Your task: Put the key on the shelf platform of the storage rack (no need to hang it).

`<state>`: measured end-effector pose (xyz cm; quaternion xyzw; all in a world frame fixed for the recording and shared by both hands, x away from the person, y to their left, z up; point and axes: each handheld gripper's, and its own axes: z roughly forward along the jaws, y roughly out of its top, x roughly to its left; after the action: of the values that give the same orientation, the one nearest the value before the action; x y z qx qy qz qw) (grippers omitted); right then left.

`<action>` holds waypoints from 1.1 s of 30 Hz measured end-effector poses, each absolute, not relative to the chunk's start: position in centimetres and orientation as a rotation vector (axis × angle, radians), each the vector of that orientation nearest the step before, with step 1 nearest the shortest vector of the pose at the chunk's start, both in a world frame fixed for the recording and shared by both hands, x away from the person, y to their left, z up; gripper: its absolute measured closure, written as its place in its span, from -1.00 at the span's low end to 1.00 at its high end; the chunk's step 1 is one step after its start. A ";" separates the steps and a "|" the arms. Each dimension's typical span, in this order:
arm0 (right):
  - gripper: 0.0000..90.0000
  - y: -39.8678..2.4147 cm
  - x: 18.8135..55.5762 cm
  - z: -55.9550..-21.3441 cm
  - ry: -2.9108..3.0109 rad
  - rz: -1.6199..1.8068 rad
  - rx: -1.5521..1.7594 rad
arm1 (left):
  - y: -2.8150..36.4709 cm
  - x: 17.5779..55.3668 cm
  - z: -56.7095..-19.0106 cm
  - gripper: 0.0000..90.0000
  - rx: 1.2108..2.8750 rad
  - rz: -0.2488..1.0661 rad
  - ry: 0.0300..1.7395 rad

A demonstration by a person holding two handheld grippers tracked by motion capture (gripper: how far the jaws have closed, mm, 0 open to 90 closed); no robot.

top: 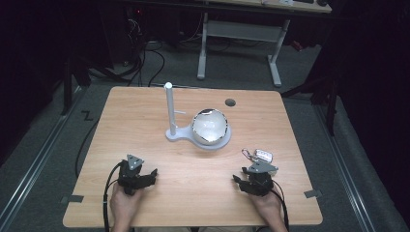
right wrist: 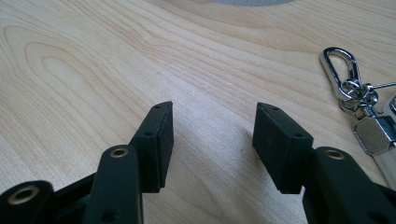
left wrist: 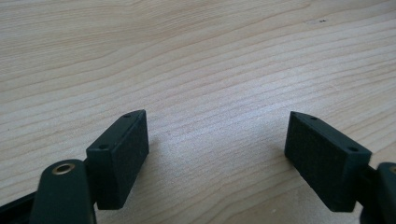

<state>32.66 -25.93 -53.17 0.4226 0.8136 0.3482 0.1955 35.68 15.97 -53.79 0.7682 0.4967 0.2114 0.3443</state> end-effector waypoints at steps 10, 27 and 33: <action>0.04 -25.9 32.7 -53.2 2.275 0.971 1.192 | 16.0 35.7 -53.8 -0.51 1.995 0.549 1.290; -0.01 -25.8 32.6 -53.2 2.277 0.972 1.195 | 16.0 35.7 -53.8 -0.51 1.995 0.549 1.290; 0.01 -25.8 32.5 -53.2 2.277 0.975 1.195 | 16.0 35.7 -53.8 -0.51 1.995 0.549 1.290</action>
<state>32.49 -25.80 -53.16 0.4262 0.8121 0.3477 0.1948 35.68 15.98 -53.78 0.7681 0.4968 0.2112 0.3444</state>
